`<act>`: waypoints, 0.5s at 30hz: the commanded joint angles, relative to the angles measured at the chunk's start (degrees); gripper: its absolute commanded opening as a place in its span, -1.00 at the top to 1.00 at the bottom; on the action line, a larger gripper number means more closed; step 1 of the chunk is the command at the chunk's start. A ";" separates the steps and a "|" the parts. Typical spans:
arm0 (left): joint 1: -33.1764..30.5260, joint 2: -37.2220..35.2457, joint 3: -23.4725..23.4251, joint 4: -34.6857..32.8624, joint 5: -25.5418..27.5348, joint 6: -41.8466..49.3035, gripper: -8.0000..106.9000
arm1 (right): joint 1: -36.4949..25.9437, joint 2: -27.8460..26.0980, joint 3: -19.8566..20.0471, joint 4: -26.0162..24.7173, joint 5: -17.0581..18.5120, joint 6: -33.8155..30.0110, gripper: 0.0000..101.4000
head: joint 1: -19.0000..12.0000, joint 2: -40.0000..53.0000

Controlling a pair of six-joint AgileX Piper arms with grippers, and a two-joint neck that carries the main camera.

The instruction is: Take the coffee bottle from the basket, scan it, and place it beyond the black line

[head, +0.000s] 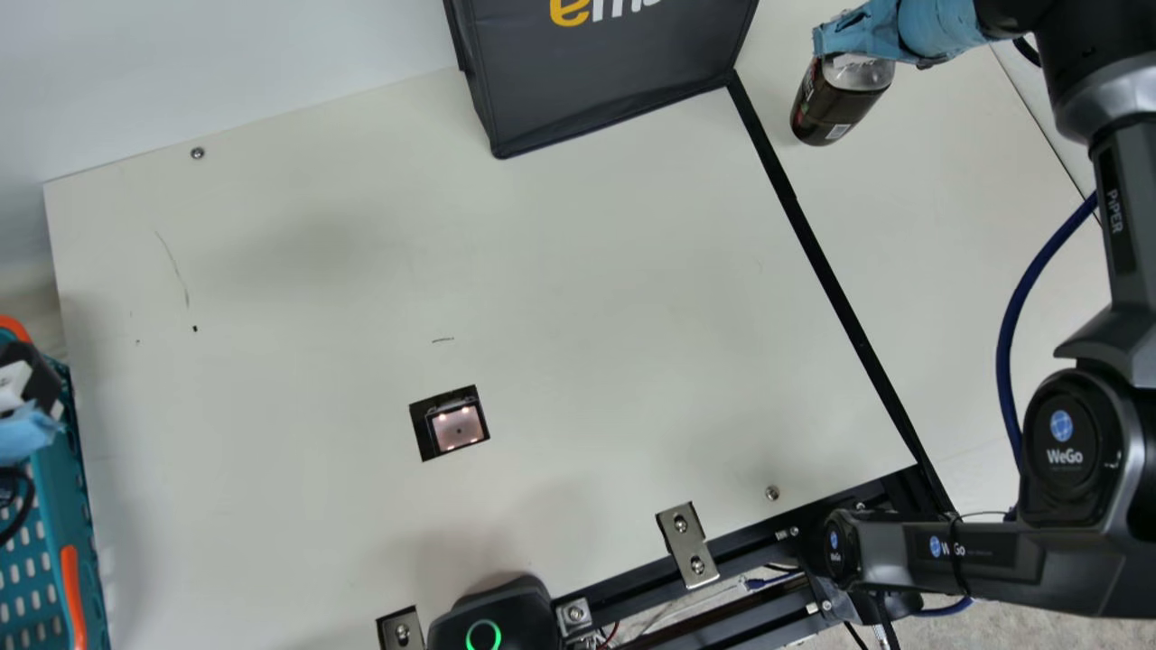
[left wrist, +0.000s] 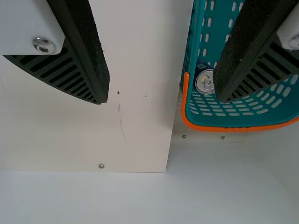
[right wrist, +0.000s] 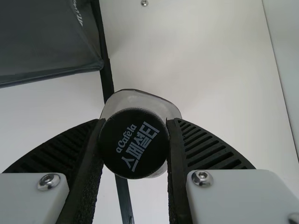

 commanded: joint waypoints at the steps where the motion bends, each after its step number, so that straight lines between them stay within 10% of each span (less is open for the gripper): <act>1: 0.00 0.00 0.00 0.00 0.00 0.00 -0.71 | -0.08 0.15 0.29 -0.16 -0.28 0.25 1.00 | -1.48 -0.13; 15: 0.00 0.00 0.00 0.00 0.00 0.00 -0.71 | -0.72 1.97 2.21 0.66 -3.78 0.69 1.00 | -1.48 -0.13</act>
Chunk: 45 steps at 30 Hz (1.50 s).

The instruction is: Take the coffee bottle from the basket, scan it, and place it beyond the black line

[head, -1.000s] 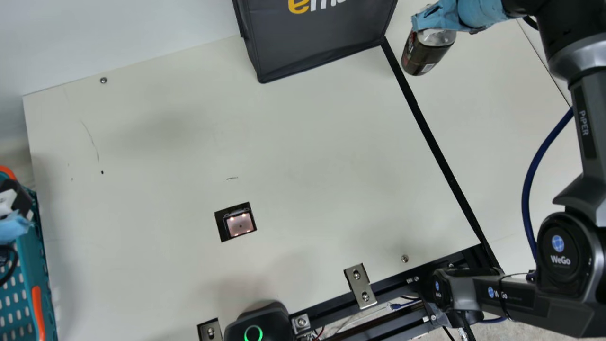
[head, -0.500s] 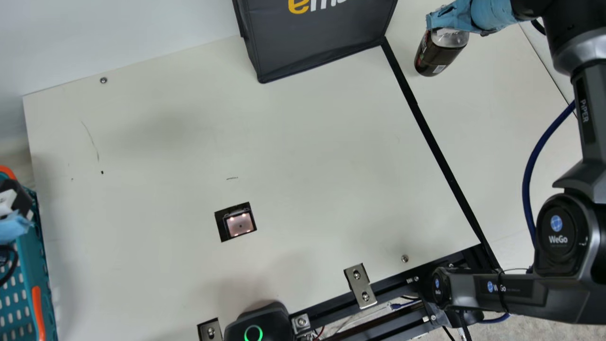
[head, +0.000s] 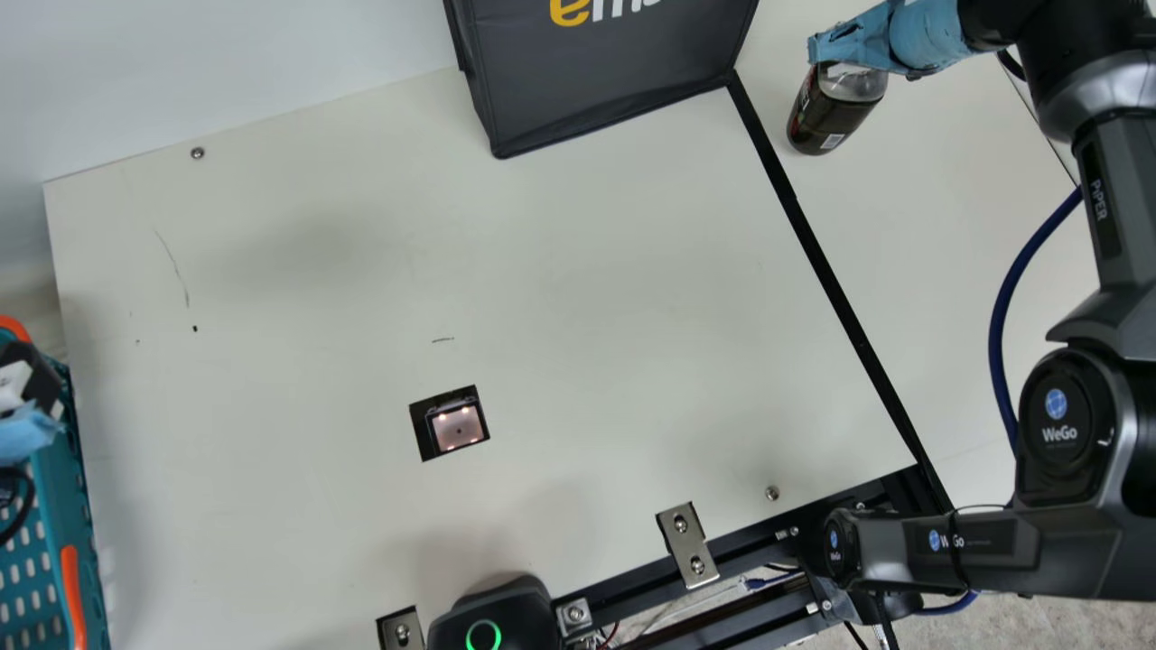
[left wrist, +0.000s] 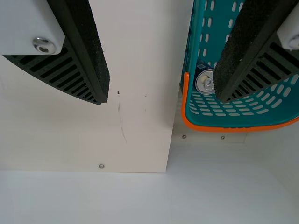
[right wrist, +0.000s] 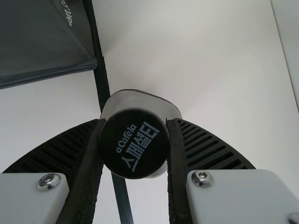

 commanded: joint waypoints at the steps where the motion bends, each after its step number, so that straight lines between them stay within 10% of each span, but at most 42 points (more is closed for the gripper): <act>1: 0.00 0.00 0.00 0.00 0.00 0.00 -0.71 | -0.18 0.22 0.06 0.30 -0.35 -0.12 1.00 | -1.48 -0.13; 20: 0.00 0.00 0.00 0.00 0.00 0.00 -0.71 | -1.64 2.42 0.38 1.43 -3.16 -0.49 1.00 | -1.48 -0.13; 45: 0.00 0.00 0.00 0.00 0.00 0.00 -0.71 | -2.78 3.30 -0.05 2.74 -3.74 -1.41 -0.65 | -1.48 -0.13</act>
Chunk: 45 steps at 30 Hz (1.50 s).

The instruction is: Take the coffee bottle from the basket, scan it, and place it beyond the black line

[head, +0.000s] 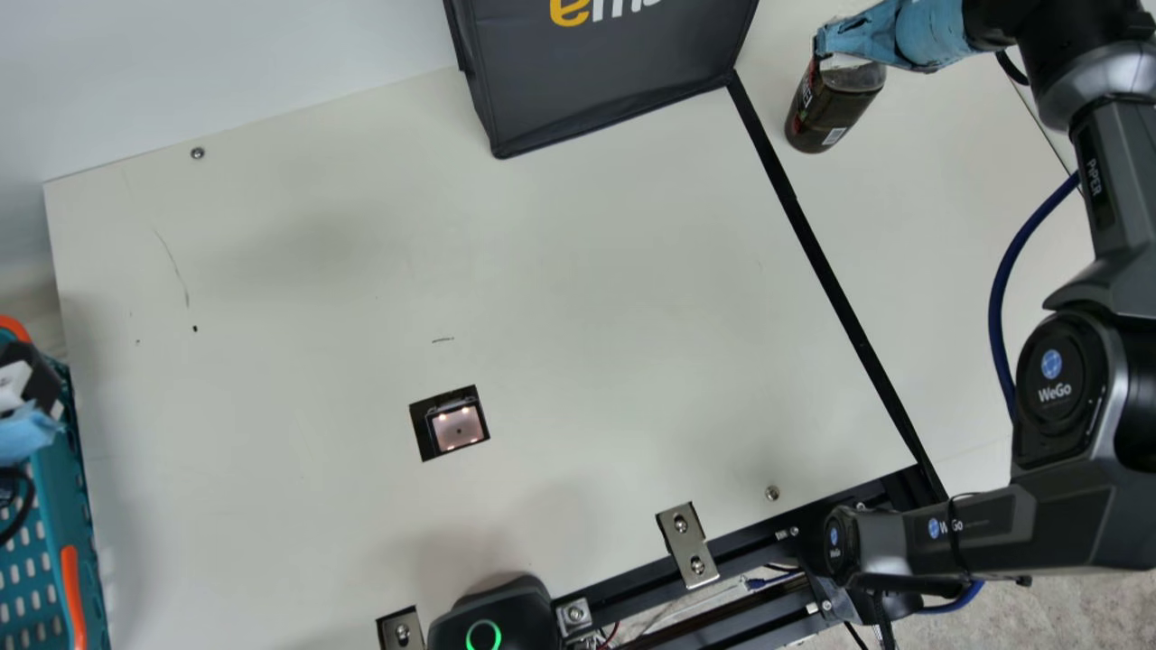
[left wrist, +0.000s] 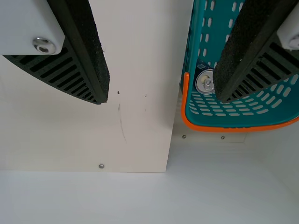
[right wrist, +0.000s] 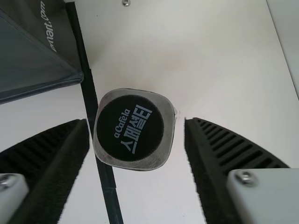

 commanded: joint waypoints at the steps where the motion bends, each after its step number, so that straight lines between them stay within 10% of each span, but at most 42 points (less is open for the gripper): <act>1: 0.00 0.00 0.00 0.00 0.00 0.00 -0.71 | -0.06 0.02 -0.03 0.02 0.28 -0.06 -0.71 | -1.57 -0.13; 45: 0.00 0.00 0.00 0.00 0.00 0.00 -0.71 | 11.15 -12.99 4.10 0.40 3.41 2.24 -0.79 | -1.57 -0.13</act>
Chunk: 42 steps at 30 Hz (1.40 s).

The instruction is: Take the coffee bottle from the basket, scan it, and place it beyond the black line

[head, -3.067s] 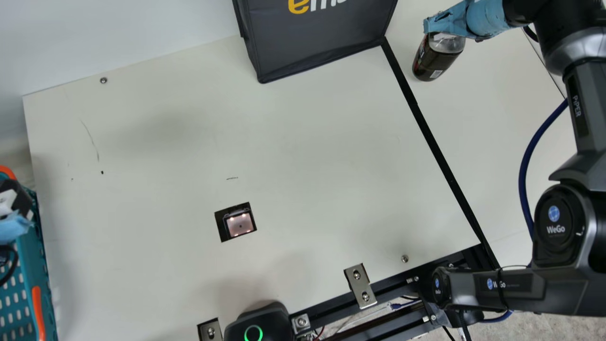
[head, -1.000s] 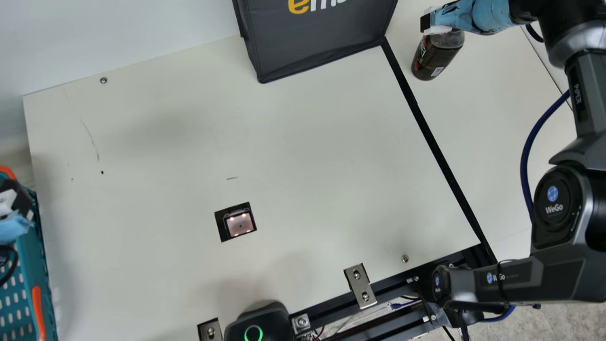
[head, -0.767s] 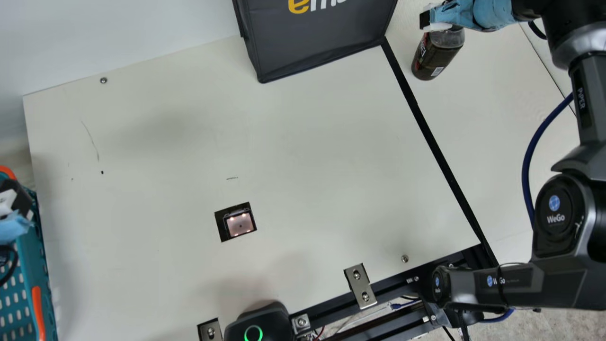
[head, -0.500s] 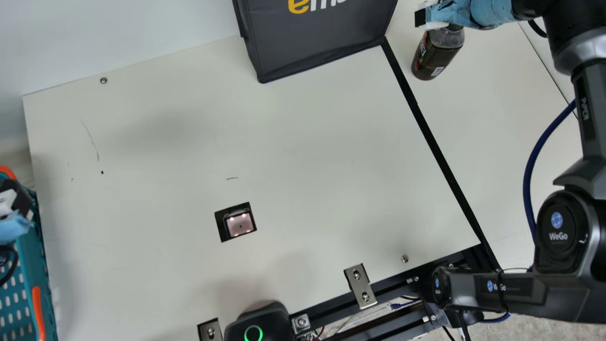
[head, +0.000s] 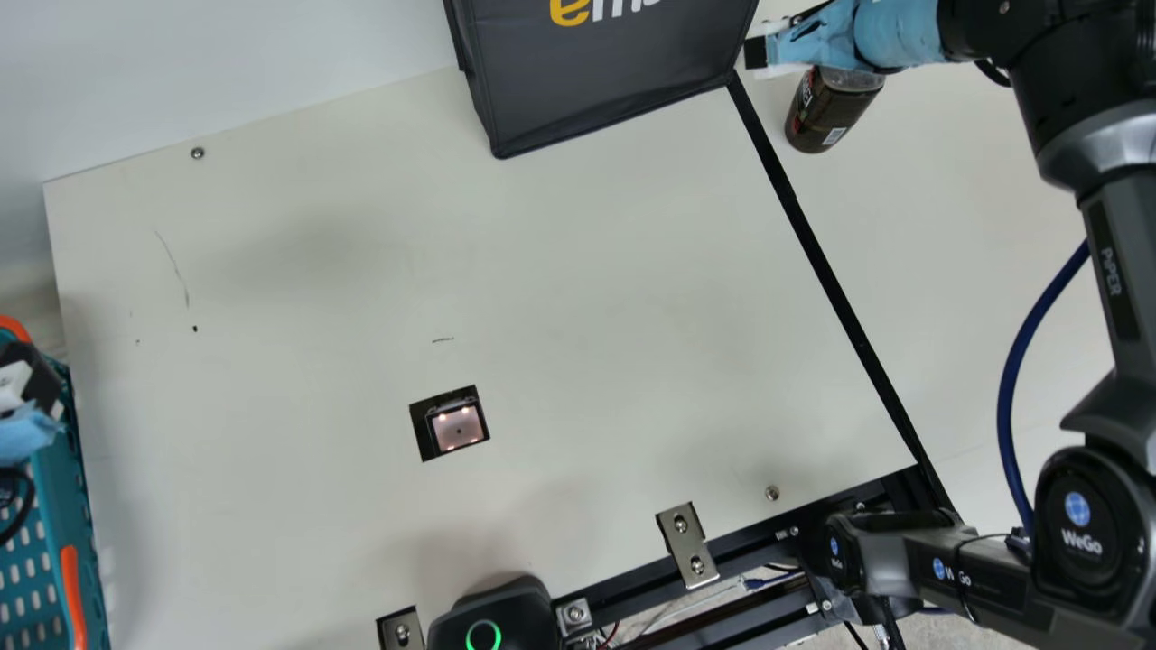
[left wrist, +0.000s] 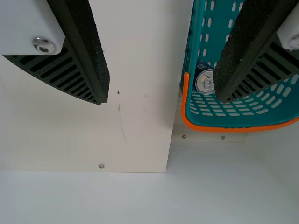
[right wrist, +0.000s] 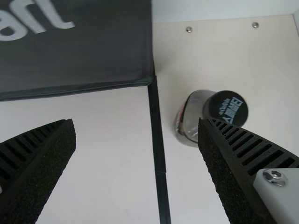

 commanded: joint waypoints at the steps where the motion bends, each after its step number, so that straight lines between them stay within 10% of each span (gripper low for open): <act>1: 0.00 0.00 0.00 0.00 0.00 0.00 -0.71 | 1.37 -1.04 0.99 -0.17 -0.34 0.58 -0.79 | -1.48 -0.13; 13: 0.00 0.00 0.00 0.00 0.00 0.00 -0.71 | 9.43 -7.22 7.02 -3.04 -1.48 5.80 -0.79 | -1.48 -0.13; 28: 2.93 -7.98 -7.52 -9.09 15.03 10.01 -0.71 | 10.73 -21.90 8.40 -4.79 7.12 7.49 -0.79 | -1.48 19.87; 42: 5.17 -14.11 -13.28 -15.94 25.90 17.57 -0.71 | 12.67 -35.94 10.02 -6.78 15.10 9.60 -0.79 | -1.48 19.87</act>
